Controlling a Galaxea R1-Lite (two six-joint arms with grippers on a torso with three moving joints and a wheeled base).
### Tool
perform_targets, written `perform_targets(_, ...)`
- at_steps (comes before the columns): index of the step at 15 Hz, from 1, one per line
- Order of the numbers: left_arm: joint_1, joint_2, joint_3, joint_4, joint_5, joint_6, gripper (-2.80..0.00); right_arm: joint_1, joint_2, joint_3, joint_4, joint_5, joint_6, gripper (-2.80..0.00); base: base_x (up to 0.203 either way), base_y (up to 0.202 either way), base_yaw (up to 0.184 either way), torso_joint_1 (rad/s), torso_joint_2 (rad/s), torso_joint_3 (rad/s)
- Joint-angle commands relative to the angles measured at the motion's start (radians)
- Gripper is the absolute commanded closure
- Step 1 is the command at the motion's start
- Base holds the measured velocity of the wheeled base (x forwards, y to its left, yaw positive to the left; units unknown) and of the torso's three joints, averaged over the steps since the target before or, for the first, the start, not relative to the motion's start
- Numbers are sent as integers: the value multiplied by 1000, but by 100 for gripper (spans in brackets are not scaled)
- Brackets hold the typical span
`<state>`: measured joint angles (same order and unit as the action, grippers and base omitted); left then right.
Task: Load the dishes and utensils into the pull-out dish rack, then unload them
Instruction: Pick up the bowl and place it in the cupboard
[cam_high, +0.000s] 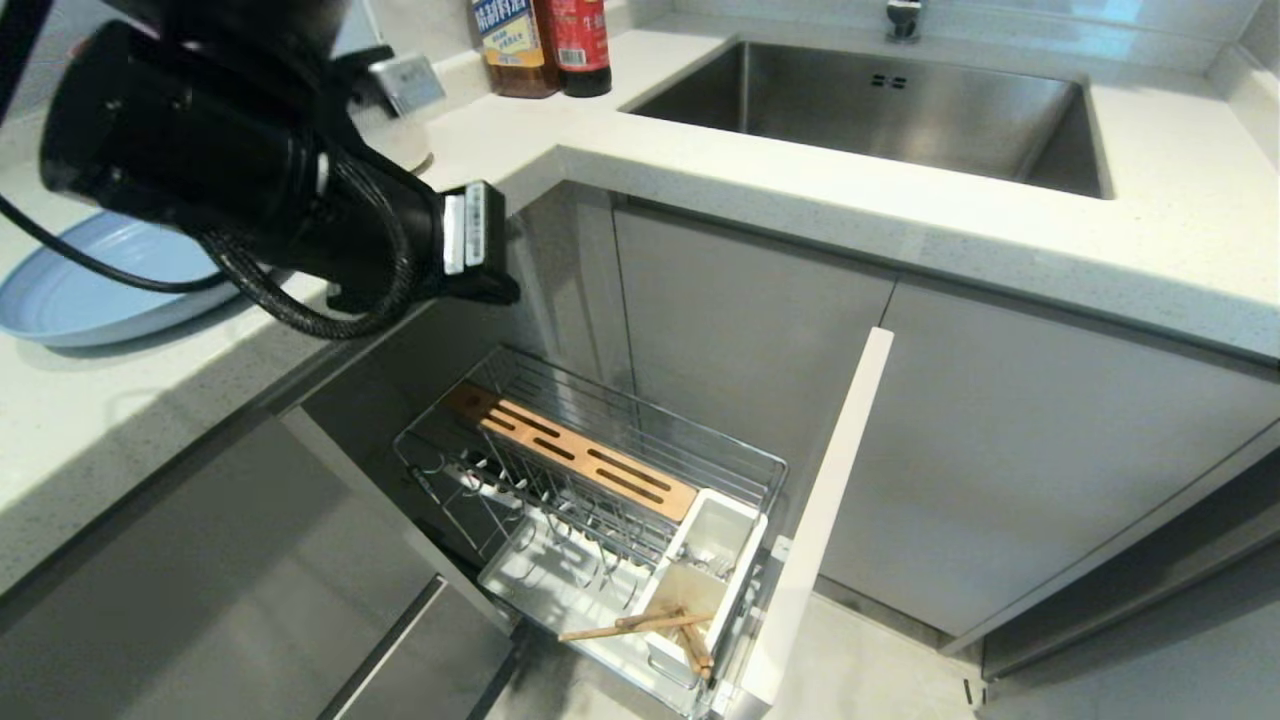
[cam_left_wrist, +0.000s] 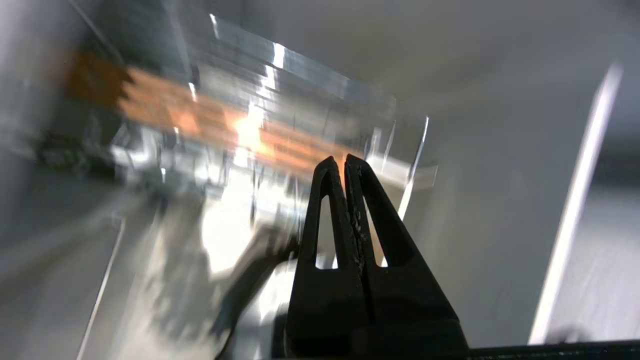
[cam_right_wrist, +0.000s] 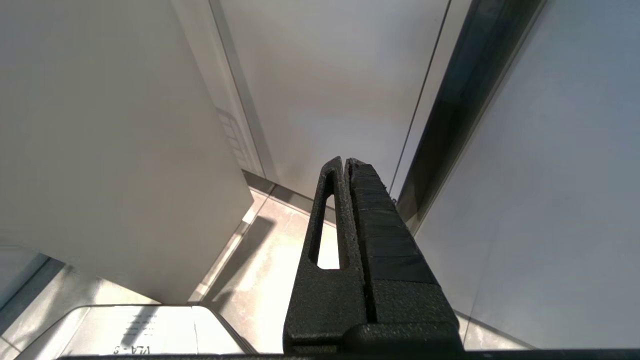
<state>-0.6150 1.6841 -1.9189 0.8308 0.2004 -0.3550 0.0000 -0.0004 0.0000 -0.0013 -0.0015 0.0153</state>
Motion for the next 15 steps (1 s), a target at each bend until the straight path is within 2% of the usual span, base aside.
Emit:
perform_targets(1, 60, -51, 0, -83, 1, -16, 0, 0, 0, 2, 0, 0, 0, 0, 0, 0, 0, 0, 0, 0)
perform_targets(4, 157, -68, -1, -249, 21, -63, 0, 0, 0, 2, 0, 0, 0, 0, 0, 0, 0, 0, 0, 0)
perform_targets(5, 172, -66, -2, -323, 37, -56, 0, 0, 0, 2, 0, 0, 0, 0, 0, 0, 0, 0, 0, 0)
perform_targets(7, 220, -55, -1, -453, 85, 47, 0, 0, 0, 2, 0, 0, 0, 0, 0, 0, 0, 0, 0, 0)
perform_targets(8, 230, -44, -1, -507, 97, 71, 0, 0, 0, 2, 0, 0, 0, 0, 0, 0, 0, 0, 0, 0)
perform_targets(10, 262, -17, -2, -581, 114, 164, 0, 0, 0, 2, 0, 0, 0, 0, 0, 0, 0, 0, 0, 0)
perform_targets(13, 277, 29, -2, -666, 151, 205, 0, 0, 0, 2, 0, 0, 0, 0, 0, 0, 0, 0, 0, 0)
perform_targets(15, 273, 56, 0, -728, 211, 237, 0, 0, 0, 2, 0, 0, 0, 0, 0, 0, 0, 0, 0, 0)
